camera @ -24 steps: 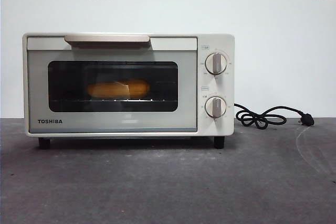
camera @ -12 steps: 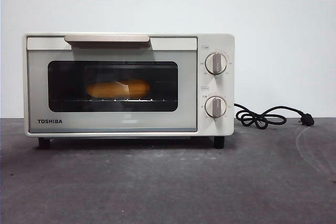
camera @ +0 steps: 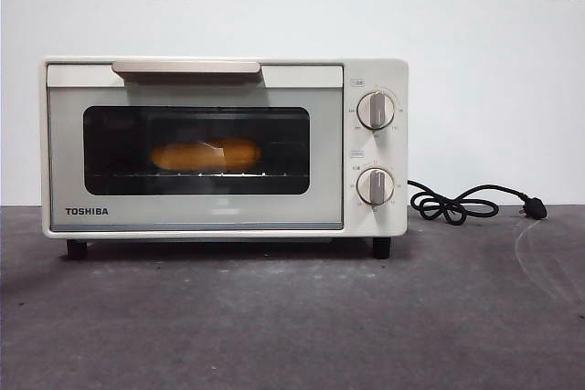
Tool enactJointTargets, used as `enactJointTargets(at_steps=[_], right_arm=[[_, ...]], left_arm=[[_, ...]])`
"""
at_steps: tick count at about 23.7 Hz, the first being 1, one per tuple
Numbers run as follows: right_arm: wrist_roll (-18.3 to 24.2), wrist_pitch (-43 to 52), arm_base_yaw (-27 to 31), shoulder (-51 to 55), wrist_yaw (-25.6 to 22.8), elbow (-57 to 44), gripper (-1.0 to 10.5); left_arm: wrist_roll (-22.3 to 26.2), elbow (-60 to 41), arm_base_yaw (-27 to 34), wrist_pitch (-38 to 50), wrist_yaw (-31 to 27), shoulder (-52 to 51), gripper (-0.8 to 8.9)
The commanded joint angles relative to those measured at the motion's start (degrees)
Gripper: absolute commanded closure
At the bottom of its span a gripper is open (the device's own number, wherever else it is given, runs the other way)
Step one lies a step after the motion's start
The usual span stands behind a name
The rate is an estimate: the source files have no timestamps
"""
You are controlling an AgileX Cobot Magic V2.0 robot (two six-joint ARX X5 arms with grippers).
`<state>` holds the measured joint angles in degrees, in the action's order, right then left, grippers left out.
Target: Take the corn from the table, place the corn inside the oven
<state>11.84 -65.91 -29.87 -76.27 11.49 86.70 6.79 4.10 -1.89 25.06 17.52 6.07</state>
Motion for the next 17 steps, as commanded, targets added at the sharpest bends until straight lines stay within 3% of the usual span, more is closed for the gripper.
enactJointTargets(at_steps=[1, 17], right_arm=[[0.35, 0.42, 0.04, 0.04, 0.04, 0.07, 9.5], [0.35, 0.44, 0.07, 0.04, -0.57, 0.07, 9.5]], left_arm=[[-0.57, -2.64, 0.2, -0.15, -0.39, -2.21, 8.17], [-0.74, -3.54, 0.2, -29.11, -10.49, -5.7, 8.17]])
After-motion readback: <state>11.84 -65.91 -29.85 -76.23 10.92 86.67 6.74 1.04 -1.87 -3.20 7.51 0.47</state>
